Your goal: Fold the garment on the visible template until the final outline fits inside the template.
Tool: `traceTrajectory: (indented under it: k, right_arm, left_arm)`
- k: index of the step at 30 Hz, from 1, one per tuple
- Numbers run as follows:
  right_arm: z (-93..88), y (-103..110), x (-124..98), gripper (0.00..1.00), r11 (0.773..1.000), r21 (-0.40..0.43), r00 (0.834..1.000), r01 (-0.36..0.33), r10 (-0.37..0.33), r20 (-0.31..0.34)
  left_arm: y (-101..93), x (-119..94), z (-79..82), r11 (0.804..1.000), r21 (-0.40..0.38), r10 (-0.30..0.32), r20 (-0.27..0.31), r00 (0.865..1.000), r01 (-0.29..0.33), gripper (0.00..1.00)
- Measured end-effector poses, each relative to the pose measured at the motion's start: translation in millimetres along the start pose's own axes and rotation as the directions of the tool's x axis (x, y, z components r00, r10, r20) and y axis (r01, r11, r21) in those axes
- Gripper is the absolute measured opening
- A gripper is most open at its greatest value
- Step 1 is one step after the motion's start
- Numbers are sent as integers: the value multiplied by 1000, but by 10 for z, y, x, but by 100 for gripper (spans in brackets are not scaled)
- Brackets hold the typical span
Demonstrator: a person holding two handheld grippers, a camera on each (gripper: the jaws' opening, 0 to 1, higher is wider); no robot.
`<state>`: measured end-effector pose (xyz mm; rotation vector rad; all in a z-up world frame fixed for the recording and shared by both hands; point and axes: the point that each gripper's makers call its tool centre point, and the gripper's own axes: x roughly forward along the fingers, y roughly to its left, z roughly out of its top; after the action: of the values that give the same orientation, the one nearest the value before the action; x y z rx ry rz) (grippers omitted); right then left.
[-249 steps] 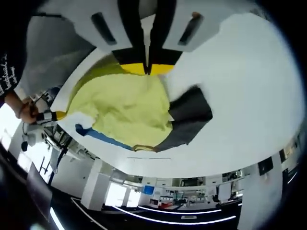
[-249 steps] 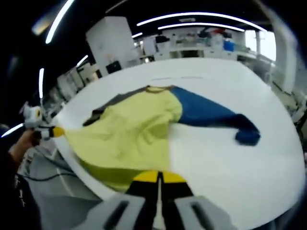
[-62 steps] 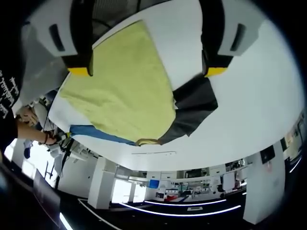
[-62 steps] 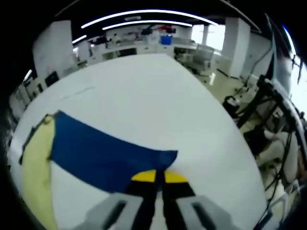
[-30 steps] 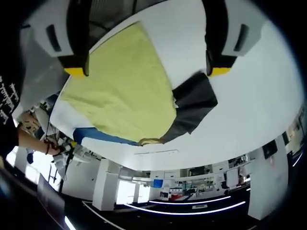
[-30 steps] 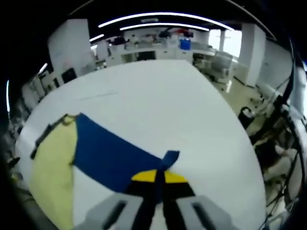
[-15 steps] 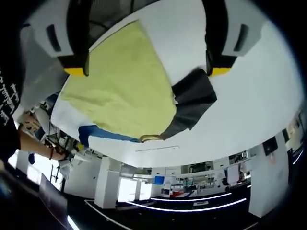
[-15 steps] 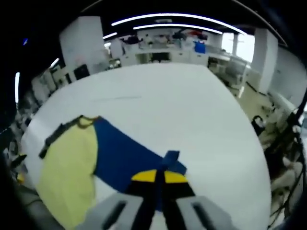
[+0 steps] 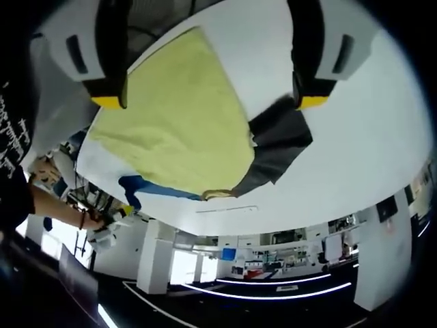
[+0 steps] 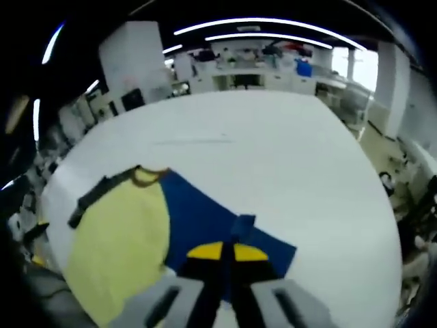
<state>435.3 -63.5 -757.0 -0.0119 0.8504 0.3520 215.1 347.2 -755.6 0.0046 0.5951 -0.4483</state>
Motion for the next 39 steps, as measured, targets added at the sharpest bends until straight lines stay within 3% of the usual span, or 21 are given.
traceTrajectory:
  k: [2, 7, 18, 23, 29, 39]
  right_arm:
    - [70, -10, 87, 0, 1000, 2, 1000, -13, 13, 6]
    - [77, 234, 124, 0, 999, 2, 999, -45, 45, 9]
    - [158, 543, 334, 0, 995, 17, 995, -98, 98, 4]
    - [166, 824, 349, 0, 992, 1, 992, -129, 129, -1]
    - [278, 958, 457, 0, 989, -12, 989, -150, 150, -2]
    - [357, 1417, 529, 0, 979, -37, 980, -199, 199, -19]
  left_arm:
    - [-3, 4, -17, 1000, 9, -3, -8, 1000, 3, 97]
    - [-38, 13, -52, 999, 30, -11, -32, 999, 12, 97]
    - [-87, 42, -38, 999, 20, -29, -22, 999, 29, 96]
    - [-65, 72, -80, 999, 19, -44, -30, 999, 45, 96]
    - [-46, 79, -100, 999, 25, -43, -36, 998, 44, 96]
    - [-66, 78, -130, 999, 22, -44, -40, 998, 45, 95]
